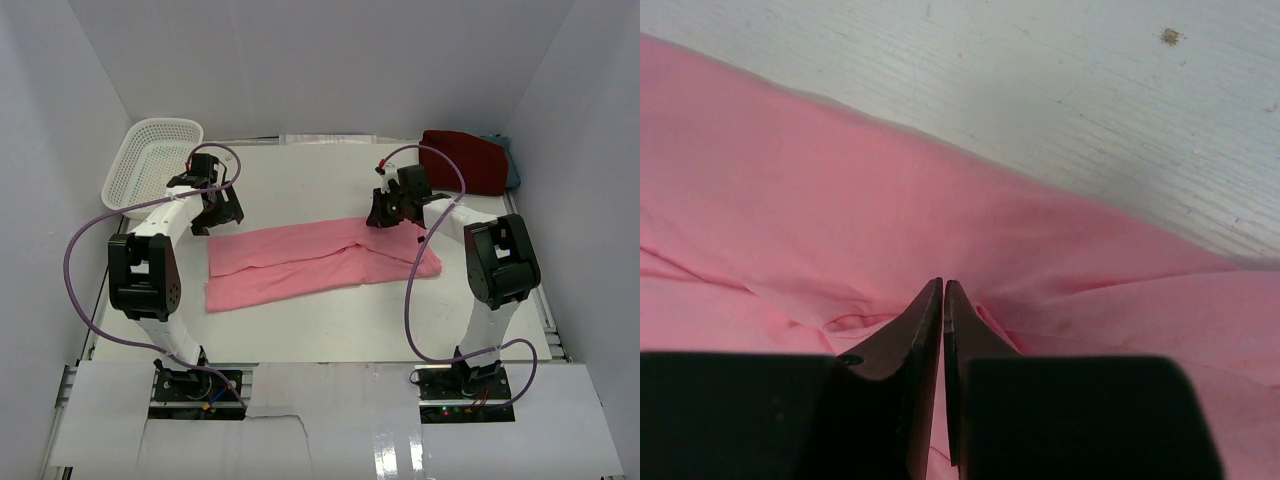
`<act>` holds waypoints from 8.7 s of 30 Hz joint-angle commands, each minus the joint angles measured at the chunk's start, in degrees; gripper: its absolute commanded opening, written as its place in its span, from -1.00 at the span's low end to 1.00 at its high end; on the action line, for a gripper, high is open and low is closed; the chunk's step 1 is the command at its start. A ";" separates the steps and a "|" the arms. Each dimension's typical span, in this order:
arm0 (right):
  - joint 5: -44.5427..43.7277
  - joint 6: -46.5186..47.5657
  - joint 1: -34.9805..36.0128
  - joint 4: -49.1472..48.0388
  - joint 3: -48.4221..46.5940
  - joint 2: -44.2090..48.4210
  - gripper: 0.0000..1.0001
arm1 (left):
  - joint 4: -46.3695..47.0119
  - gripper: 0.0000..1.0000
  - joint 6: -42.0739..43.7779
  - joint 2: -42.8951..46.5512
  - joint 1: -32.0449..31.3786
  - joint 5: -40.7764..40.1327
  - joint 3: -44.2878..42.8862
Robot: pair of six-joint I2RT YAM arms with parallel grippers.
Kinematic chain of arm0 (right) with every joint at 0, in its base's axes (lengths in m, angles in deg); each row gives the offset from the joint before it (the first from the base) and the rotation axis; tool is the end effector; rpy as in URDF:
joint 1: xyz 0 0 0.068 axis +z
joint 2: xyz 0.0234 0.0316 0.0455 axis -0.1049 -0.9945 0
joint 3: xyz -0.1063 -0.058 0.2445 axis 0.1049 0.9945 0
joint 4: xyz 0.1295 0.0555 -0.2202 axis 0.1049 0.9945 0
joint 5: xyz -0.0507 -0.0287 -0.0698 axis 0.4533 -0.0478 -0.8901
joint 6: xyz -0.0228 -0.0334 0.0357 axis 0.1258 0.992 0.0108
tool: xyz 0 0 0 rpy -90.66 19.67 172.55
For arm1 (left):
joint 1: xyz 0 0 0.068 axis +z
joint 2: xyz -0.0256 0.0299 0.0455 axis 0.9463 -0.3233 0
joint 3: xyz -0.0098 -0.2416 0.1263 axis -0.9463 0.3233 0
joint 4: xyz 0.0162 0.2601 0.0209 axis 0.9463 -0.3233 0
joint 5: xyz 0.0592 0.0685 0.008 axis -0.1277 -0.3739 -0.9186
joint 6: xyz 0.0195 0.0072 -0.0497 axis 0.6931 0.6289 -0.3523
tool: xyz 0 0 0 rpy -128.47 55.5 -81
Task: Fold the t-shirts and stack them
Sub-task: Fold the other side of the tshirt into a rectangle, then rotate the tshirt 90 degrees
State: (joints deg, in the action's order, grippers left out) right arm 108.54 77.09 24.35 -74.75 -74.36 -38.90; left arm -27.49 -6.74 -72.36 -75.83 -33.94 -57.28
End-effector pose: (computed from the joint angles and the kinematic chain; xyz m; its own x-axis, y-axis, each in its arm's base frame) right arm 0.3787 0.1381 0.1854 -0.6913 -0.1346 -0.7099 -0.4695 0.8305 0.2997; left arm 0.3622 -0.0255 0.2278 -0.8434 -0.3360 -0.4192 -0.3415 0.9377 -0.0645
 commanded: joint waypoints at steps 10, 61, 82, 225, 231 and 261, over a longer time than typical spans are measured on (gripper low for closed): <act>-2.14 1.08 0.57 0.49 1.08 4.26 -0.08 | 0.89 0.90 0.02 0.31 -0.76 -0.09 -0.57; -0.48 -0.15 3.91 4.97 10.39 14.71 -0.85 | 1.68 0.90 0.10 1.45 -0.76 0.44 1.10; 1.46 -10.25 8.30 4.45 21.21 22.80 -0.85 | 1.94 0.90 0.10 0.31 -0.94 1.58 0.66; -5.58 -3.48 -5.93 25.54 -58.24 -43.72 -0.85 | 12.49 -1.00 -23.53 11.83 -18.24 10.71 36.60; -3.90 -6.48 -5.58 25.45 -60.18 -45.22 -0.84 | 13.63 -1.00 -32.58 6.74 -31.33 10.27 39.33; -0.21 -7.71 -3.74 21.85 -62.82 -44.00 -0.85 | 4.00 -1.00 -42.88 11.20 -50.78 9.15 37.41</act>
State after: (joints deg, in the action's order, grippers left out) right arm 108.87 68.19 20.31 -54.45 -137.57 -81.89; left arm -3.51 -51.70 -60.73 -126.86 -15.47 -21.83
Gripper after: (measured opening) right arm 0.078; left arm 0.014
